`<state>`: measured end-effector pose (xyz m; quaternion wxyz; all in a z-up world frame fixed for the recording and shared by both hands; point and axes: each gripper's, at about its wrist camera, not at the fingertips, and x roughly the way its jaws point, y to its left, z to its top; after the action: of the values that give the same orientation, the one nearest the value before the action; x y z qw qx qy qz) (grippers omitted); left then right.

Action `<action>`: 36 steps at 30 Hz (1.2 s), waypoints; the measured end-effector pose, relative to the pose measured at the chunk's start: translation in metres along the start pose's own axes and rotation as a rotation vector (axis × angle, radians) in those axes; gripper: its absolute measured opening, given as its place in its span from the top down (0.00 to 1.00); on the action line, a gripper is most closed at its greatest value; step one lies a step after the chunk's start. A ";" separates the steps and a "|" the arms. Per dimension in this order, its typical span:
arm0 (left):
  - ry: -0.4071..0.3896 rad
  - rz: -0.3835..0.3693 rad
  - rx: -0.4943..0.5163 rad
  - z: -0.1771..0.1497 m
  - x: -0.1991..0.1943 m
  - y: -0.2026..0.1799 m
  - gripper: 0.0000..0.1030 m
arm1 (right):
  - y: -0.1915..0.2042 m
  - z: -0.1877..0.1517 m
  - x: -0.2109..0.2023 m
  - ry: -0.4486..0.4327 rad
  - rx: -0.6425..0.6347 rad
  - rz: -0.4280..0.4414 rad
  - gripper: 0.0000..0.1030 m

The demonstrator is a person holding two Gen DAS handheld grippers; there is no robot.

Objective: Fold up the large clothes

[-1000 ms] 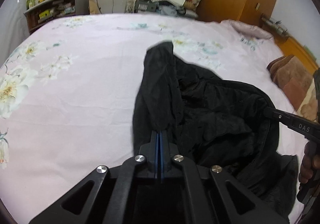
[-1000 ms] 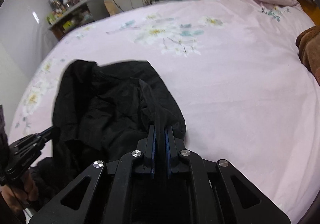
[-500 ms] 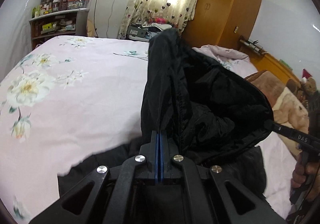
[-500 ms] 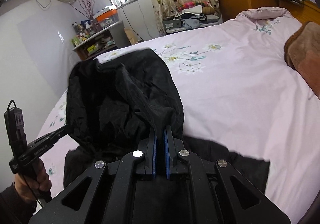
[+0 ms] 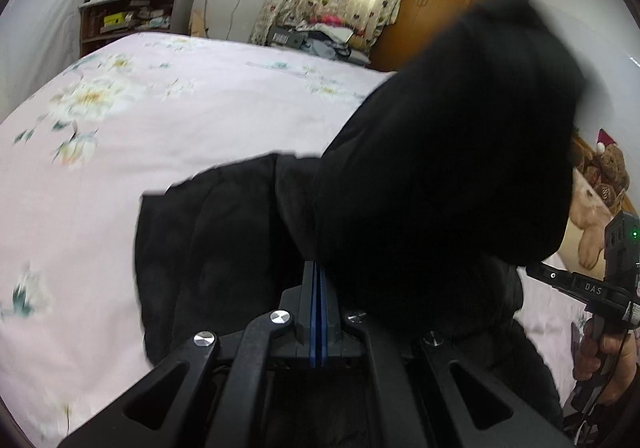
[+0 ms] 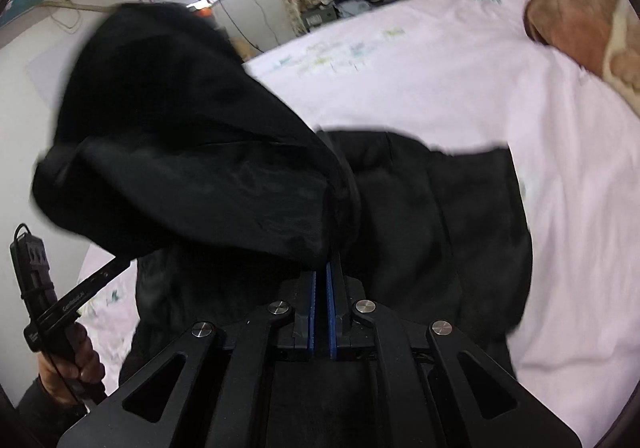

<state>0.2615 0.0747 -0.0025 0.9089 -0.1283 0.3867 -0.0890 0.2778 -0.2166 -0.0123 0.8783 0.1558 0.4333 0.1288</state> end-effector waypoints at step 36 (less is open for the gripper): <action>0.140 0.068 -0.060 -0.064 0.047 0.014 0.72 | 0.025 -0.063 0.084 0.208 0.101 0.048 0.97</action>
<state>0.2475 0.0654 -0.0816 0.8778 -0.1358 0.4560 -0.0552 0.2749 -0.1526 -0.0993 0.8163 0.1957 0.5243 0.1432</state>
